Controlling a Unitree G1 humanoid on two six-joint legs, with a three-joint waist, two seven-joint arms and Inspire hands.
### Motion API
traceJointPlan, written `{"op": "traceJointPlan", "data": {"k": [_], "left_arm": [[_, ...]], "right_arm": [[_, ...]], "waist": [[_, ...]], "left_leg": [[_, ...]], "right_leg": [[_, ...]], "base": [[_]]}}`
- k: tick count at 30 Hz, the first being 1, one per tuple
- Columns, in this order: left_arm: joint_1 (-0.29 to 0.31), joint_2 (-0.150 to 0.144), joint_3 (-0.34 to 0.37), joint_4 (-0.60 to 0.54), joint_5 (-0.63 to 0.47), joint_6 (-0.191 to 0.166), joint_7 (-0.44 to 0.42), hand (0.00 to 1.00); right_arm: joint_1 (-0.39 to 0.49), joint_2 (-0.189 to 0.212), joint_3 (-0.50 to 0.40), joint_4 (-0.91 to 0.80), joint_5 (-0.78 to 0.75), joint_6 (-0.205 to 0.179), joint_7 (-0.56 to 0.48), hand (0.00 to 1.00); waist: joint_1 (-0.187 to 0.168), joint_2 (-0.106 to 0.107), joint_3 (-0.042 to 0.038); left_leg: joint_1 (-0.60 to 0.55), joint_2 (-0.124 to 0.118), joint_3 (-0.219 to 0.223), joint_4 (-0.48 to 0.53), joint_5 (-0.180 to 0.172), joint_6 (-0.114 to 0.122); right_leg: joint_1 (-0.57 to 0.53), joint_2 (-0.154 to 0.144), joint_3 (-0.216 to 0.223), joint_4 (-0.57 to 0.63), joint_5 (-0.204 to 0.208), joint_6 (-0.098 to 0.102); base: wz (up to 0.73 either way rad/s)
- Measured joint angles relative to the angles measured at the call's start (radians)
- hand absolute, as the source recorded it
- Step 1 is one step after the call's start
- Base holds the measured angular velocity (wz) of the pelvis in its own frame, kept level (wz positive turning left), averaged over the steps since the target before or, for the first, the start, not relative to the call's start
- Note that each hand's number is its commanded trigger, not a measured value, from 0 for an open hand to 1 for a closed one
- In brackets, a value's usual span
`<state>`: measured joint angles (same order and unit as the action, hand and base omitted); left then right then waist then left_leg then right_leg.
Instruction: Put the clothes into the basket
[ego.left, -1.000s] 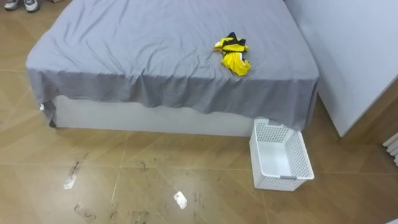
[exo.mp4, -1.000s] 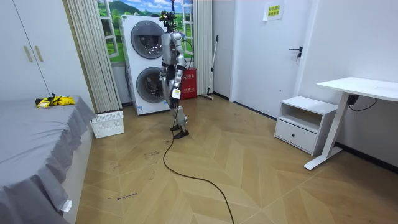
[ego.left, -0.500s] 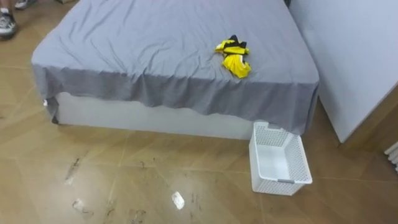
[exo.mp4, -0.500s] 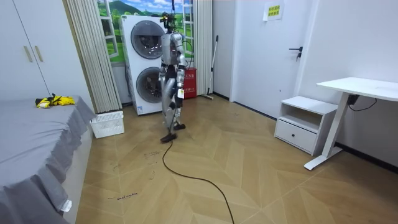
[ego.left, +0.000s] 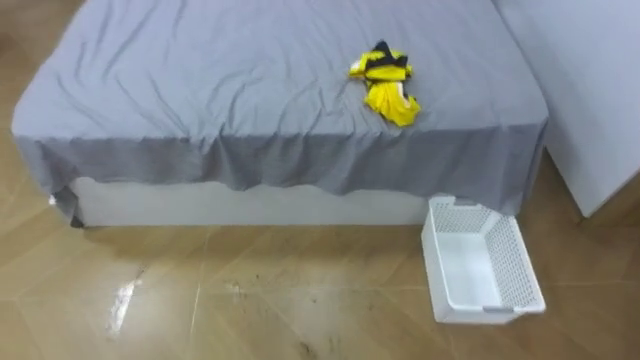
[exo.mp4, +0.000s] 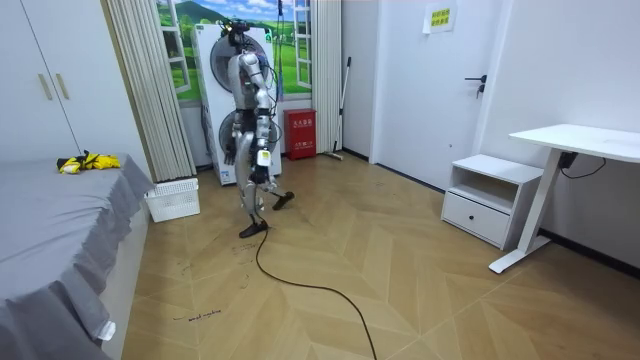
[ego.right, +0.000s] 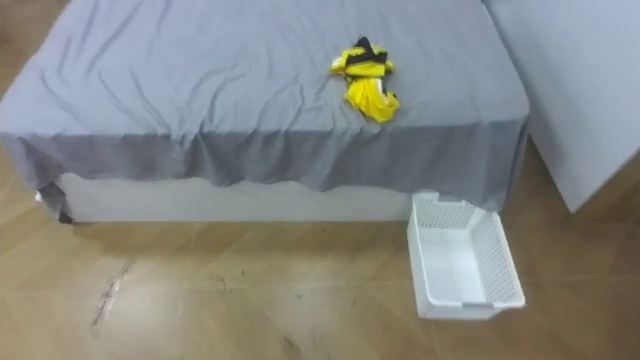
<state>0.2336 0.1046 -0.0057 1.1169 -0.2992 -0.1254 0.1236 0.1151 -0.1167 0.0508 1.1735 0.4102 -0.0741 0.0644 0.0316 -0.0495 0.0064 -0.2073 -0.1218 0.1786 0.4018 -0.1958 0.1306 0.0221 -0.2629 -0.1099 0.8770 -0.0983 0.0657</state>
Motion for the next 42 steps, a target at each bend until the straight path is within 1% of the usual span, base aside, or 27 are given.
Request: {"op": "traceJointPlan", "data": {"k": [1,2,3,4,5,6,7,8,9,10,11,12,13,15,16,17,19,21,23,25,26,27,28,32,35,39,42], "left_arm": [[-0.019,0.0,0.001,0.0,0.025,-0.017,0.005,0.0],[-0.043,-0.001,0.0,-0.001,0.046,-0.03,0.015,0.0],[-0.053,-0.002,0.001,-0.003,0.062,-0.03,0.018,0.0],[-0.066,-0.002,-0.001,-0.02,0.08,-0.031,0.019,0.0],[-0.076,-0.004,-0.014,-0.031,0.088,-0.031,0.017,0.0],[-0.081,-0.003,-0.027,-0.036,0.089,-0.031,0.017,0.0],[-0.083,0.0,-0.055,-0.045,0.088,-0.03,0.01,0.0],[-0.08,-0.003,-0.078,-0.047,0.09,-0.026,-0.003,0.0],[-0.079,-0.006,-0.084,-0.047,0.097,-0.023,-0.008,0.0],[-0.074,-0.013,-0.098,-0.048,0.097,-0.014,-0.012,0.0],[-0.072,-0.015,-0.097,-0.047,0.098,-0.008,-0.021,0.0],[-0.073,-0.014,-0.097,-0.047,0.098,-0.007,-0.021,0.0],[-0.068,-0.013,-0.094,-0.044,0.098,-0.006,-0.022,0.0],[-0.044,-0.01,-0.081,-0.051,0.094,-0.006,-0.023,0.0],[-0.031,-0.007,-0.071,-0.068,0.094,-0.006,-0.025,0.0],[0.002,-0.007,-0.069,-0.092,0.095,-0.006,-0.024,0.0],[0.021,-0.007,-0.066,-0.109,0.092,-0.013,-0.024,0.0],[0.001,-0.01,-0.066,-0.112,0.085,-0.014,-0.025,0.0],[-0.008,-0.012,-0.07,-0.122,0.047,-0.028,-0.026,0.0],[-0.008,-0.012,-0.07,-0.145,0.023,-0.033,-0.026,0.0],[-0.006,-0.012,-0.074,-0.16,0.016,-0.04,-0.025,0.0],[-0.007,-0.011,-0.075,-0.161,0.015,-0.042,-0.025,0.0],[-0.002,-0.01,-0.079,-0.16,0.015,-0.042,-0.023,0.0],[-0.002,-0.01,-0.1,-0.146,0.018,-0.046,-0.029,0.0],[0.002,-0.006,-0.107,-0.144,0.019,-0.046,-0.031,0.0],[-0.007,-0.004,-0.103,-0.133,0.015,-0.046,-0.036,0.0],[-0.034,0.006,-0.104,-0.113,0.016,-0.045,-0.045,0.0]], "right_arm": [[-0.012,0.002,-0.006,-0.024,-0.001,-0.004,0.001,0.0],[-0.039,0.002,-0.005,-0.06,0.002,-0.004,0.003,0.0],[-0.045,0.003,-0.005,-0.089,0.001,-0.003,0.004,0.0],[-0.045,0.002,-0.005,-0.166,0.002,-0.003,0.002,0.0],[-0.049,0.003,-0.006,-0.229,0.0,-0.013,0.002,0.0],[-0.049,0.003,-0.006,-0.247,-0.001,-0.022,0.002,0.0],[-0.051,0.006,-0.005,-0.273,0.0,-0.031,0.0,0.0],[-0.054,0.006,-0.005,-0.294,-0.001,-0.037,-0.004,0.0],[-0.053,0.005,-0.005,-0.309,0.0,-0.037,-0.008,0.0],[-0.053,0.004,-0.006,-0.331,0.003,-0.04,-0.022,0.0],[-0.054,0.006,-0.007,-0.36,0.008,-0.043,-0.034,0.0],[-0.056,0.008,-0.007,-0.384,0.012,-0.045,-0.038,0.0],[-0.061,0.008,-0.006,-0.426,0.013,-0.056,-0.04,0.0],[-0.056,0.01,-0.005,-0.466,0.011,-0.08,-0.04,0.0],[-0.055,0.01,-0.004,-0.488,0.012,-0.078,-0.041,0.0],[-0.051,0.007,-0.001,-0.516,0.014,-0.078,-0.051,0.0],[-0.048,0.01,0.006,-0.56,0.016,-0.087,-0.066,0.0],[-0.055,0.006,0.006,-0.568,0.024,-0.101,-0.07,0.0],[-0.055,0.012,0.009,-0.594,0.021,-0.095,-0.082,0.0],[-0.054,0.009,0.005,-0.634,0.021,-0.081,-0.101,0.0],[-0.056,0.004,0.004,-0.647,0.021,-0.078,-0.113,0.0],[-0.056,0.003,0.004,-0.647,0.02,-0.077,-0.119,0.0],[-0.047,0.007,0.008,-0.645,0.015,-0.067,-0.132,0.0],[-0.044,-0.005,0.005,-0.683,0.014,-0.069,-0.16,0.0],[-0.052,-0.012,0.002,-0.689,0.027,-0.079,-0.202,0.0],[-0.079,-0.013,0.003,-0.676,0.036,-0.079,-0.24,0.0],[-0.163,-0.013,-0.001,-0.581,0.016,-0.078,-0.272,0.0]], "waist": [[0.002,0.014,0.0018],[0.003,0.029,0.003],[0.002,0.024,0.0087],[0.001,0.043,0.0063],[-0.007,0.056,0.0157],[-0.014,0.059,0.0164],[-0.024,0.061,0.0164],[-0.028,0.064,0.0149],[-0.034,0.066,0.0146],[-0.036,0.077,0.0061],[-0.025,0.076,-0.0093],[-0.018,0.079,-0.0102],[-0.009,0.097,-0.0093],[-0.013,0.111,-0.0089],[-0.013,0.108,-0.0074],[-0.017,0.106,-0.0041],[-0.036,0.09,0.0021],[-0.052,0.08,0.0069],[-0.045,0.067,0.012],[-0.024,0.06,0.0116],[-0.024,0.061,0.0105],[-0.022,0.059,0.01],[-0.014,0.046,-0.0049],[-0.023,0.019,-0.0138],[-0.025,0.021,-0.0093],[-0.023,0.017,-0.002],[-0.029,0.013,0.002]], "left_leg": [[0.048,-0.005,-0.03,-0.035,-0.014,0.013],[0.082,0.003,-0.047,-0.056,-0.025,0.009],[0.099,0.008,-0.053,-0.067,-0.03,0.009],[0.124,0.025,-0.06,-0.075,-0.039,0.004],[0.157,0.039,-0.079,-0.078,-0.062,0.0],[0.177,0.045,-0.089,-0.081,-0.072,-0.002],[0.215,0.054,-0.106,-0.097,-0.093,-0.009],[0.261,0.062,-0.124,-0.115,-0.115,-0.016],[0.281,0.065,-0.134,-0.122,-0.127,-0.018],[0.32,0.08,-0.152,-0.139,-0.148,-0.029],[0.348,0.097,-0.152,-0.154,-0.165,-0.045],[0.353,0.108,-0.15,-0.147,-0.177,-0.061],[0.354,0.137,-0.148,-0.121,-0.192,-0.091],[0.368,0.163,-0.123,-0.056,-0.176,-0.131],[0.366,0.177,-0.091,0.032,-0.141,-0.182],[0.349,0.188,-0.07,0.151,-0.079,-0.208],[0.268,0.225,-0.033,0.358,-0.005,-0.206],[0.178,0.269,-0.001,0.463,-0.019,-0.196],[0.067,0.284,0.007,0.408,-0.083,-0.195],[-0.003,0.267,-0.019,0.256,-0.107,-0.195],[-0.035,0.263,-0.03,0.116,-0.086,-0.197],[-0.047,0.263,-0.026,0.081,-0.037,-0.15],[-0.02,0.244,-0.023,0.043,-0.025,-0.143],[0.051,0.187,0.011,-0.066,-0.001,-0.12],[0.067,0.154,0.007,-0.109,0.012,-0.11],[0.042,0.143,0.004,-0.131,0.026,-0.106],[-0.001,0.141,-0.003,-0.129,0.038,-0.104]], "right_leg": [[-0.041,0.008,0.001,0.072,0.056,-0.024],[-0.119,0.041,-0.007,0.128,-0.037,-0.04],[-0.162,0.065,-0.01,0.135,-0.082,-0.047],[-0.242,0.114,-0.023,0.107,-0.149,-0.068],[-0.306,0.162,-0.043,0.015,-0.188,-0.076],[-0.33,0.183,-0.057,-0.054,-0.193,-0.075],[-0.358,0.215,-0.072,-0.225,-0.18,-0.08],[-0.362,0.237,-0.085,-0.416,-0.123,-0.079],[-0.366,0.241,-0.094,-0.484,-0.073,-0.088],[-0.368,0.251,-0.115,-0.566,0.02,-0.098],[-0.362,0.274,-0.119,-0.6,0.096,-0.147],[-0.358,0.289,-0.117,-0.6,0.114,-0.172],[-0.339,0.31,-0.14,-0.575,0.112,-0.198],[-0.305,0.332,-0.154,-0.534,0.05,-0.203],[-0.277,0.332,-0.158,-0.496,0.012,-0.212],[-0.235,0.332,-0.16,-0.482,-0.009,-0.219],[-0.139,0.335,-0.122,-0.558,-0.039,-0.203],[-0.072,0.343,-0.107,-0.626,-0.053,-0.192],[-0.032,0.34,-0.075,-0.657,-0.057,-0.184],[-0.032,0.333,-0.031,-0.657,-0.064,-0.172],[-0.032,0.333,-0.019,-0.657,-0.072,-0.16],[-0.03,0.33,-0.009,-0.651,-0.085,-0.152],[-0.035,0.312,0.015,-0.632,-0.101,-0.133],[-0.033,0.271,0.027,-0.648,-0.1,-0.105],[-0.02,0.253,0.016,-0.679,-0.094,-0.094],[-0.049,0.245,0.007,-0.681,-0.095,-0.092],[-0.084,0.243,-0.007,-0.671,-0.095,-0.091]], "base": [[0.23],[0.17],[0.12],[0.24],[0.3],[0.38],[0.4],[0.42],[0.4],[0.21],[0.04],[-0.24],[-0.17],[-0.05],[-0.1],[-0.11],[0.13],[0.11],[-0.32],[-0.65],[-0.64],[-0.46],[-0.24],[-0.19],[0.06],[0.07],[0.1]]}}
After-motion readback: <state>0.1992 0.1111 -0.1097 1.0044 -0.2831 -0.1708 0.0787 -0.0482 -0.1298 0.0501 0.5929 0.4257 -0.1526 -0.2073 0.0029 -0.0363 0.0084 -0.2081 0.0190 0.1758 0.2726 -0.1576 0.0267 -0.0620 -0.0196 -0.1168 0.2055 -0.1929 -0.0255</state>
